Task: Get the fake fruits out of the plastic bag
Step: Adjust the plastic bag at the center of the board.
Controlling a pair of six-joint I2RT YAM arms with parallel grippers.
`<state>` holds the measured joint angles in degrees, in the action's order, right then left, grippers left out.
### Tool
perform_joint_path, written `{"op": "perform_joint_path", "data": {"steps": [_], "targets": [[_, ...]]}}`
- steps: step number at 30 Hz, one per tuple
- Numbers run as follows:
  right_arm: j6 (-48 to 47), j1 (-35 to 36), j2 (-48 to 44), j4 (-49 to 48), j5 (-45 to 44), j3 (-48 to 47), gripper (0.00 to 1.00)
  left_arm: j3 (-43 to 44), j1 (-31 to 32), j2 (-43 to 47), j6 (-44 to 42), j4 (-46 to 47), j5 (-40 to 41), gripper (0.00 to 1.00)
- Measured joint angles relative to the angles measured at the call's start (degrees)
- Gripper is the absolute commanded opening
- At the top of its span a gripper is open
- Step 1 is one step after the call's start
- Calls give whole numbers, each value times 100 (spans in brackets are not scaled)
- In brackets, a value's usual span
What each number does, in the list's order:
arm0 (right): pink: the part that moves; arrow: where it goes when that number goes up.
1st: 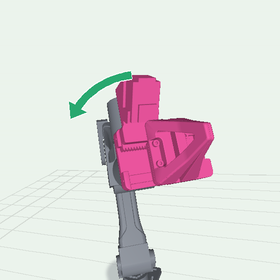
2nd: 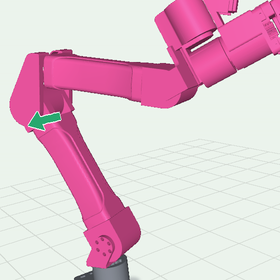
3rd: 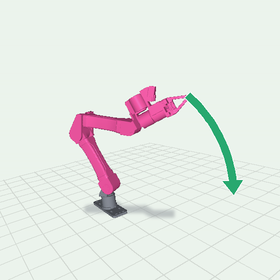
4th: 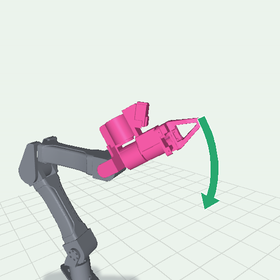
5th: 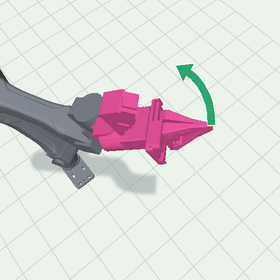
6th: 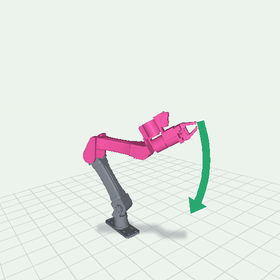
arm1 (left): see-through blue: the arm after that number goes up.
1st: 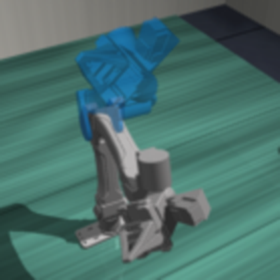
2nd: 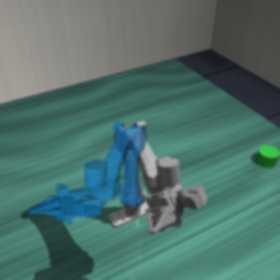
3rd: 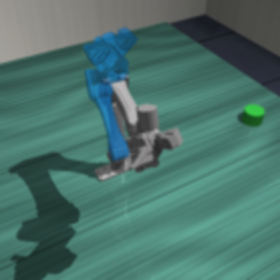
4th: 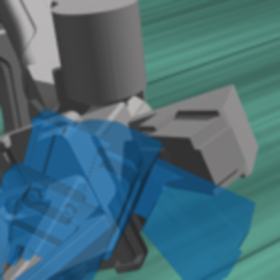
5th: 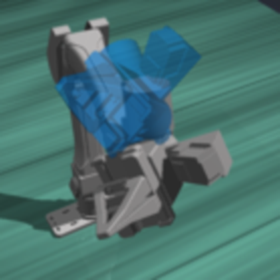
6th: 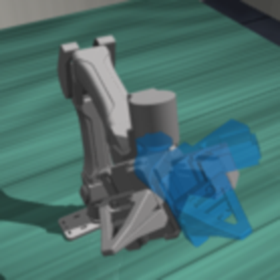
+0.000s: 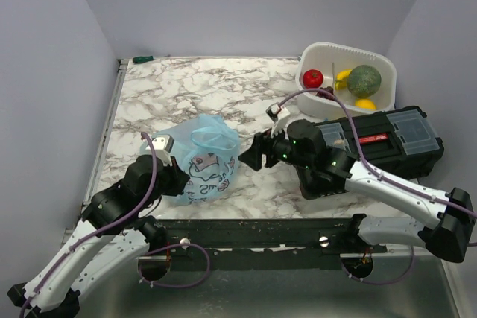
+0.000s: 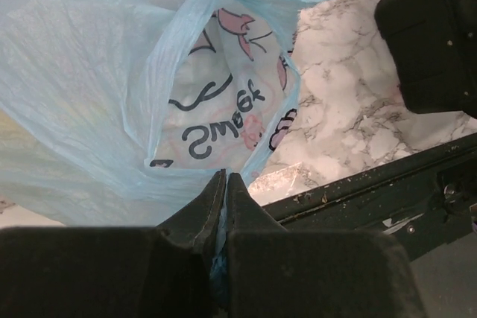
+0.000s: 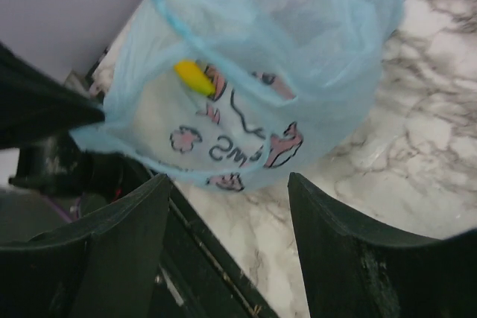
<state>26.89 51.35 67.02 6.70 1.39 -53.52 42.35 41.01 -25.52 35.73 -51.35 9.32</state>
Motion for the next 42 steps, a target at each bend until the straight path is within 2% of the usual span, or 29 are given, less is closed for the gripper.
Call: {"op": "perform_joint_path", "data": {"steps": [5,13,16,22,25,29,33,37,42], "targets": [[-146,334,-236,42,328,483,68,693,-2,-472,-313,262,-140,0],[-142,332,195,-164,667,415,68,3235,-2,-2426,-970,890,-1086,0],[-144,337,374,-249,723,391,68,2970,-2,-2354,-931,1078,-1268,0],[-304,345,374,-271,673,363,68,490,-2,-1145,-402,966,-1598,0],[-439,345,407,-258,660,223,67,-66,-2,-741,-181,542,-1727,0],[-601,345,612,-260,597,-151,67,90,-2,-223,-120,271,-1744,0],[-743,345,1270,-249,581,-914,55,588,-2,-116,-245,232,-1521,0],[-852,345,2052,-50,581,-1821,55,1104,-2,-496,-520,181,-1255,0],[-964,345,2533,365,476,-2730,57,1834,-127,-1305,-1008,35,-675,0]]}}
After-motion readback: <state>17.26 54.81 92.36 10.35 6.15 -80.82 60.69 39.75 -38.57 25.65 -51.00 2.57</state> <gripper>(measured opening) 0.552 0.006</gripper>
